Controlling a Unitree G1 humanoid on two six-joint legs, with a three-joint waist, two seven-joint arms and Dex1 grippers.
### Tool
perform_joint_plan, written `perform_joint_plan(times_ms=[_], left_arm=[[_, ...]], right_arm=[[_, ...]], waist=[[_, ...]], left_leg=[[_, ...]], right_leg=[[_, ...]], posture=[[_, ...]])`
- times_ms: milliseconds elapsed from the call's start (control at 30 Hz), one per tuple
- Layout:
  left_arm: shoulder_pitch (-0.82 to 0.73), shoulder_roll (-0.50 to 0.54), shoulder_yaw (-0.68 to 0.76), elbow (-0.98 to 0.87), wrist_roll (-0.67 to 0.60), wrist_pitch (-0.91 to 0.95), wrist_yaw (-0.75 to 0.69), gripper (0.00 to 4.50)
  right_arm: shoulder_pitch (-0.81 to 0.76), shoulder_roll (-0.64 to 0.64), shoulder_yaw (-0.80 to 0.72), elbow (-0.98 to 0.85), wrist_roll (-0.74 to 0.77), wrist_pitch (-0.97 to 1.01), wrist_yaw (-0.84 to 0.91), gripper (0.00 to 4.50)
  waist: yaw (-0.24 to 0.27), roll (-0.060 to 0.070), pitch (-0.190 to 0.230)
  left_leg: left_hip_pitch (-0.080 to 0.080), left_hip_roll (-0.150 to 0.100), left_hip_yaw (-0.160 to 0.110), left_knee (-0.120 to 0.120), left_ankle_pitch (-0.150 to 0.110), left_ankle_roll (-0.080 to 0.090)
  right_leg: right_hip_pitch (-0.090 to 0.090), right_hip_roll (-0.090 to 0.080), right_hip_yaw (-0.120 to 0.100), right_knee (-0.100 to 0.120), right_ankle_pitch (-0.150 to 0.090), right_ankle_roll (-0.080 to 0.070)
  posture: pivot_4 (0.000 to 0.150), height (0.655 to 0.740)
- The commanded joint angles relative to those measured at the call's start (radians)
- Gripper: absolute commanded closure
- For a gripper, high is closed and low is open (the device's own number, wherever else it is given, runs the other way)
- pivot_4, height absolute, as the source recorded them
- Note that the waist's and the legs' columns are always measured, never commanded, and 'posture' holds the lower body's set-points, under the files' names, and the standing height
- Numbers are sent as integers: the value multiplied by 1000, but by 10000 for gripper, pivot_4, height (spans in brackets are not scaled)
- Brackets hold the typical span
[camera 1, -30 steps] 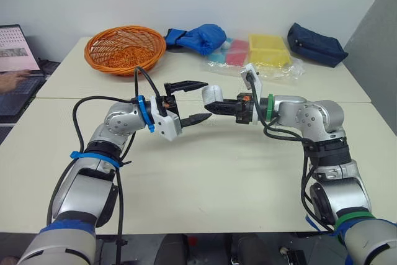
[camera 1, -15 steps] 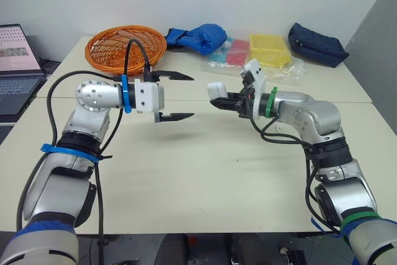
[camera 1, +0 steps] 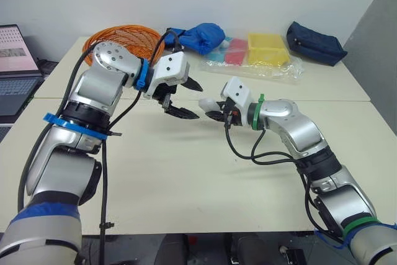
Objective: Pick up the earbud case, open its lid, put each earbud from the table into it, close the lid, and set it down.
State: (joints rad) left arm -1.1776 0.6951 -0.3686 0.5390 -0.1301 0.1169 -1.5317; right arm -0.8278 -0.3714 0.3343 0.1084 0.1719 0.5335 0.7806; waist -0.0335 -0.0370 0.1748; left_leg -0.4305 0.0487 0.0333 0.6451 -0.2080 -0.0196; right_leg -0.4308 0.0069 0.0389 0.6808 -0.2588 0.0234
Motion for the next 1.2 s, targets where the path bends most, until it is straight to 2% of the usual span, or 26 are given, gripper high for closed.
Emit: perform_joint_plan(times_ms=[33, 67, 500, 1200], left_arm=[[-38, -28, 10, 42, 47, -51, 1, 17831], [-42, -40, 10, 58, 60, -74, 6, 20241], [-82, -139, 29, 166, 139, -132, 36, 20241], [-69, -141, 34, 168, 164, -158, 25, 20241]], right_arm=[[-6, 4, -22, -44, -12, -15, 1, 36378], [-3, 4, -21, -49, -15, -13, -1, 36378], [12, 12, -3, -101, -56, -1, 2, 36378], [13, 32, -10, -114, -70, 17, 10, 36378]], waist=[[1, 0, 0], [2, 0, 0], [2, 0, 0], [2, 0, 0]], left_leg=[[0, 0, 0, 0, 0, 0], [0, 0, 0, 0, 0, 0], [-2, 0, 0, 0, 0, 0], [-2, 0, 0, 0, 0, 0]], right_leg=[[0, 0, 0, 0, 0, 0], [0, 0, 0, 0, 0, 0], [-3, 0, 0, 1, 0, -1], [-3, 0, 1, 1, 3, -5]], posture=[[1500, 7400], [1500, 7400], [1500, 7400], [1500, 7400]])
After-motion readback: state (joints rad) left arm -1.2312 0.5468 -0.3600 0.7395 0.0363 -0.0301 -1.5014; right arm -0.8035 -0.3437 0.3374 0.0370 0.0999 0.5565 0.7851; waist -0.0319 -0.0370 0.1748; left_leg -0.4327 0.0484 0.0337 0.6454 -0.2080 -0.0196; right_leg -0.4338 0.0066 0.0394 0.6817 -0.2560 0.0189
